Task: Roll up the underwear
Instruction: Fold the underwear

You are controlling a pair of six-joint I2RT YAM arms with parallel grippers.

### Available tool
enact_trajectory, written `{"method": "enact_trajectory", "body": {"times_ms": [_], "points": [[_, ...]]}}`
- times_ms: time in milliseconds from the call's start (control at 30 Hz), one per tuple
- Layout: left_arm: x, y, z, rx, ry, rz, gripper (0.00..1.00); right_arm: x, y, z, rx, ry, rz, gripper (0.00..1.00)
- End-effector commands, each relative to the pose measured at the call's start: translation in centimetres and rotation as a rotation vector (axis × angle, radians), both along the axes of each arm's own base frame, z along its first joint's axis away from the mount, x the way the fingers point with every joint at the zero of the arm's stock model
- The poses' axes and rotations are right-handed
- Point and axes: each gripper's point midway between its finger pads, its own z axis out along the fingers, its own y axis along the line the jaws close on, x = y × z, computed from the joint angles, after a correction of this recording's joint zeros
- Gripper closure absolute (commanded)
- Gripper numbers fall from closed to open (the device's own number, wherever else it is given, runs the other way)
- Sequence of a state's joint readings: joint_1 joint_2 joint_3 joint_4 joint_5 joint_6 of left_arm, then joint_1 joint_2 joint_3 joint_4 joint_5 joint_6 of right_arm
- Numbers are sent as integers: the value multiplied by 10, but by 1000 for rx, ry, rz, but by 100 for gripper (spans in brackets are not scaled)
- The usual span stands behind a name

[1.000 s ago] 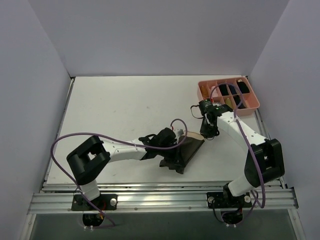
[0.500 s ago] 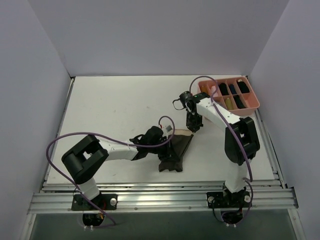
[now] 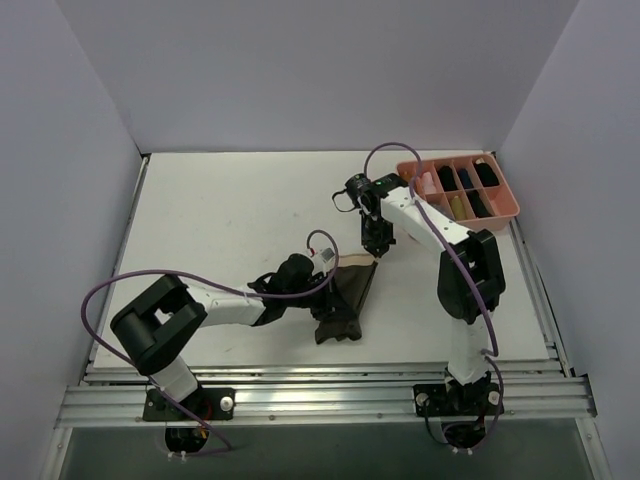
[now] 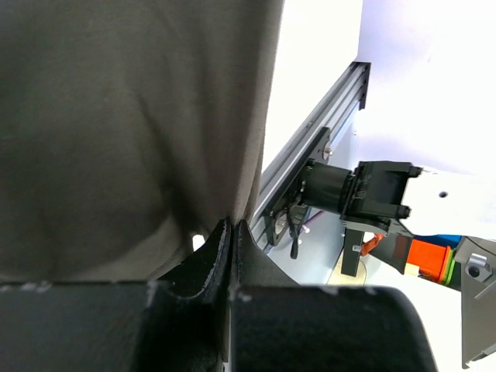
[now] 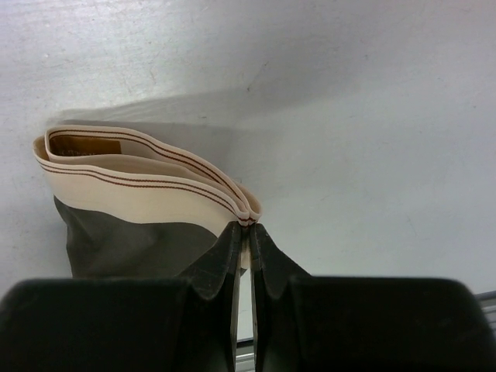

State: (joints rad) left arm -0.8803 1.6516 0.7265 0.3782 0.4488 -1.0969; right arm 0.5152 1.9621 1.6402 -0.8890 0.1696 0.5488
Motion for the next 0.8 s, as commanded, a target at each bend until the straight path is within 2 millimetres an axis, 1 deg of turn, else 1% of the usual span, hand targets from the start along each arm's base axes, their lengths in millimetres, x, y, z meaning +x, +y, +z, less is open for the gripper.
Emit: {"method": "enact_trajectory", "body": {"times_ms": [0,100,133,200,233,300,400,433,467,500,533,567,600,633,667,700,733,767], "points": [[1,-2,15,-68,-34,1,95,-6,7,6,15,24,2,100],[-4,2,5,-65,-19,-1,95,-10,15,-2,43,32,-13,100],[-3,0,7,-84,-27,-1,94,-9,18,-3,57,22,-17,100],[-7,3,2,-87,-5,-3,94,-13,21,-7,60,29,-26,100],[-7,3,3,-99,-6,1,92,-14,23,-12,53,41,-22,100],[-11,7,-1,-97,2,3,91,-13,26,-13,44,39,-18,100],[-9,10,1,-104,-3,11,87,-13,33,-12,42,31,-15,100],[-8,12,2,-105,-3,10,85,-14,35,-12,42,29,-12,100],[-6,13,4,-106,-2,14,80,-14,36,-12,40,27,-14,100],[-5,14,10,-117,-3,12,78,-14,36,-13,39,27,-17,100],[1,18,13,-121,-3,27,77,-15,37,-15,35,33,-14,100],[5,20,17,-121,-5,34,73,-16,37,-17,32,37,-14,100],[6,25,20,-105,5,44,72,-17,37,-17,26,36,-13,100],[15,27,27,-101,-23,51,71,-17,36,-19,21,38,-15,100],[18,29,30,-85,-33,53,71,-17,37,-19,21,38,-12,100],[17,36,30,-39,-17,59,70,-18,37,-19,22,38,-13,100],[20,40,30,-11,-44,61,70,-17,38,-19,22,37,-16,100],[28,41,39,-4,-65,72,70,-17,38,-18,22,35,-16,100]]}}
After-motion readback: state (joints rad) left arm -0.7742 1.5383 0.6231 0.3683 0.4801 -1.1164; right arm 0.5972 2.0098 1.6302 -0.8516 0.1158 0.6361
